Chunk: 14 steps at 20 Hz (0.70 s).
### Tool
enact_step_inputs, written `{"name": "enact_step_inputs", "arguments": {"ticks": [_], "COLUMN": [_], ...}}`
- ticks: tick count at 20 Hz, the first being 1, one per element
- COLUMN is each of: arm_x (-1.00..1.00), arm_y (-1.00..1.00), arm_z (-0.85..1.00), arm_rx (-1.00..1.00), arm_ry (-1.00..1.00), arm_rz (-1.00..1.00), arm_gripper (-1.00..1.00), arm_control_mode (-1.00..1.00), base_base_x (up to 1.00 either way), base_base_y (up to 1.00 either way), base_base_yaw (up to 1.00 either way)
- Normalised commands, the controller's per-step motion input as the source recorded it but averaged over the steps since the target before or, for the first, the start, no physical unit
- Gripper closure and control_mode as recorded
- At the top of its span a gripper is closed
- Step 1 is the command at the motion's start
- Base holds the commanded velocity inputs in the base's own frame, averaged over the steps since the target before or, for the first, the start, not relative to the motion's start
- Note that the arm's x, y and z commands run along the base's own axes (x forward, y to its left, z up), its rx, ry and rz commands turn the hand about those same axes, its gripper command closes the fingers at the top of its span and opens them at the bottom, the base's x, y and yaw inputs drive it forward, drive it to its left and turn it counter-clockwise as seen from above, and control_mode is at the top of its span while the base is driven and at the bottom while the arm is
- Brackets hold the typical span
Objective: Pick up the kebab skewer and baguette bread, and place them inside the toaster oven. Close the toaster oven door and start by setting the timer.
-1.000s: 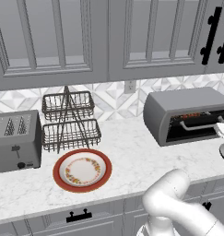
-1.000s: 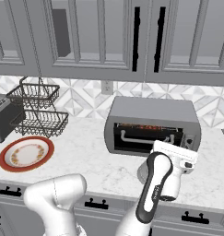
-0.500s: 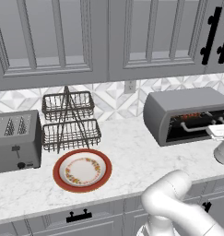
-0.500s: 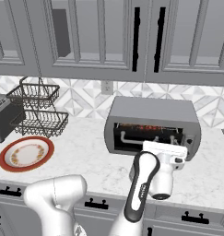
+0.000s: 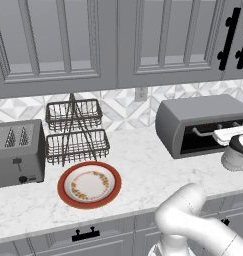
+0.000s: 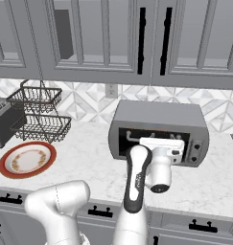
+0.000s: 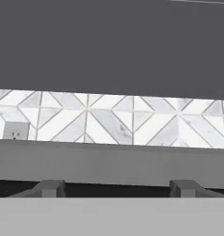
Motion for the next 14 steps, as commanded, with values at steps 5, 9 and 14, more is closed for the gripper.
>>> {"name": "enact_step_inputs", "arguments": {"ticks": [5,9,14], "arm_x": [0.39,0.19,-0.33], "arm_y": [0.73,0.45,-0.09], "arm_z": [0.0,0.0,0.22], "arm_rx": [-0.05,-0.02,0.0], "arm_ry": [0.12,0.08,0.0], "arm_rz": [0.0,0.0,0.0], "arm_gripper": [-1.0,-1.0,-1.0], "arm_control_mode": [-1.0,-1.0,-1.0], "base_base_x": [0.0,0.0,0.0], "base_base_y": [0.0,0.0,0.0], "base_base_yaw": [0.0,0.0,0.0]}}
